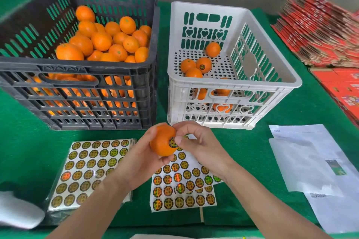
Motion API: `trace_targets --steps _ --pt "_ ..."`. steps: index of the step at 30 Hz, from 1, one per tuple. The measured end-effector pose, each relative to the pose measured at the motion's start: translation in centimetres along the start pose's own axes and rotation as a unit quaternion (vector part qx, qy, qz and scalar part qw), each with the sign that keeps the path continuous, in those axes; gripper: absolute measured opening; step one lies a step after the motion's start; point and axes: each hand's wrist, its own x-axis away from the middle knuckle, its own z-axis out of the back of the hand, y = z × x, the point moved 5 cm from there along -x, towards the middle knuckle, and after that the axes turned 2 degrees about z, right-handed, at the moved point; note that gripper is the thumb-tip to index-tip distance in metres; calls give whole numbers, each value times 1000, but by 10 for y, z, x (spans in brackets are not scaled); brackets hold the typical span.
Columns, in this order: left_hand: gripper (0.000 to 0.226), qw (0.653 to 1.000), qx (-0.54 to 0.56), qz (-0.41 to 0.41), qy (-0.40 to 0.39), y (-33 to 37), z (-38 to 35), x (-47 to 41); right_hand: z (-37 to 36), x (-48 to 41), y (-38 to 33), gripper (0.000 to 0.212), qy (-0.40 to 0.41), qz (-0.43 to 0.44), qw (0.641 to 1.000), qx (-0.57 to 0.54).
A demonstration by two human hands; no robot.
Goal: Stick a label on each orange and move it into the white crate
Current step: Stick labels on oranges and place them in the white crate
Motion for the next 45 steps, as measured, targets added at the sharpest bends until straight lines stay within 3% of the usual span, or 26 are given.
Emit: trace_targets --steps 4,11,13,16,17,20,23,25,27,30,32,33,36,38,39,43,45 --pt "54 1000 26 5 12 0 -2 -3 -3 1 -5 24 1 44 995 91" --pt "50 1000 7 -13 10 6 -11 -3 -8 8 -8 8 85 142 966 199" --pt "48 1000 -14 -21 17 11 -12 -3 -7 9 -9 17 98 149 966 189" --pt "36 997 -62 -30 41 20 -13 2 -1 7 -12 65 87 105 981 139" --pt "35 994 -88 -36 46 24 -15 3 1 7 -14 70 80 97 984 127" --pt "43 978 -187 -74 53 40 -31 9 -2 9 -29 61 50 137 975 169" --pt "47 930 -331 -144 69 67 -58 18 0 6 -49 72 71 197 954 215" --pt "44 853 -454 -248 70 98 -78 24 13 0 -71 69 119 245 938 214" --pt "37 754 -524 -382 109 138 -88 29 39 -15 -95 66 165 278 922 214" --pt "24 623 -572 -479 234 198 -76 25 99 -64 -113 65 205 193 918 279" --pt "21 556 -638 -431 313 225 -57 10 138 -105 -105 60 148 67 899 406" --pt "21 538 -664 -393 338 233 -47 2 152 -123 -93 57 91 -8 872 480" --pt "22 525 -703 -317 361 239 -27 -11 178 -155 -35 48 -117 -186 718 661" --pt "23 538 -703 -295 360 237 -21 -16 186 -162 -4 40 -190 -232 640 707" --pt "22 543 -700 -291 361 238 -20 -18 189 -165 6 39 -206 -243 629 709" --pt "17 551 -696 -272 371 239 -16 -24 191 -168 20 42 -235 -271 658 662" --pt "15 556 -696 -262 372 237 -16 -25 192 -169 24 43 -237 -279 642 674"
